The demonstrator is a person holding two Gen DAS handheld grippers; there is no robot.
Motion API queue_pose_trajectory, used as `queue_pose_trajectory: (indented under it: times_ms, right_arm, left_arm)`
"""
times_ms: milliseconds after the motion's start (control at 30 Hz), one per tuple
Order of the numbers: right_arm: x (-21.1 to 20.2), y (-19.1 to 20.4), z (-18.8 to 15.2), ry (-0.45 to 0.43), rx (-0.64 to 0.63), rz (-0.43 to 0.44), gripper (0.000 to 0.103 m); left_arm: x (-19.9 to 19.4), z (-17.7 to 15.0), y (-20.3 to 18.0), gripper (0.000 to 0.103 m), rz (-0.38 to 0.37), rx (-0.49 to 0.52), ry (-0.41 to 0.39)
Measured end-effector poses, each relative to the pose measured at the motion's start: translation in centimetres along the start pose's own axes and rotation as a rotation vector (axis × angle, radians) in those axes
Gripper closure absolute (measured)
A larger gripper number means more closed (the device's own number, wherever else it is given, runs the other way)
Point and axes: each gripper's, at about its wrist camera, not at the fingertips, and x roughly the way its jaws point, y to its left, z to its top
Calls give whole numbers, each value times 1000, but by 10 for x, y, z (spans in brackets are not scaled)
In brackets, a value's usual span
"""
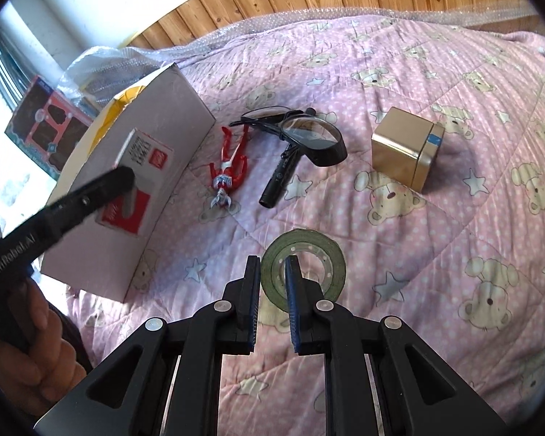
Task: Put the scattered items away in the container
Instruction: 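Carry the staples box and tape roll with both tools over the cardboard box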
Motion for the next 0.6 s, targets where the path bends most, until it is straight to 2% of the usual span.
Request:
queue_pose_trajectory:
  times_ms: [333, 600]
  right_arm:
    - [-31, 14, -24, -21, 3, -19, 89]
    - [-52, 33, -27, -48, -16, -37, 89]
  left_arm:
    - [-31, 7, -1, 87, -26, -6, -68]
    - [-54, 8, -3, 87, -58, 2, -118]
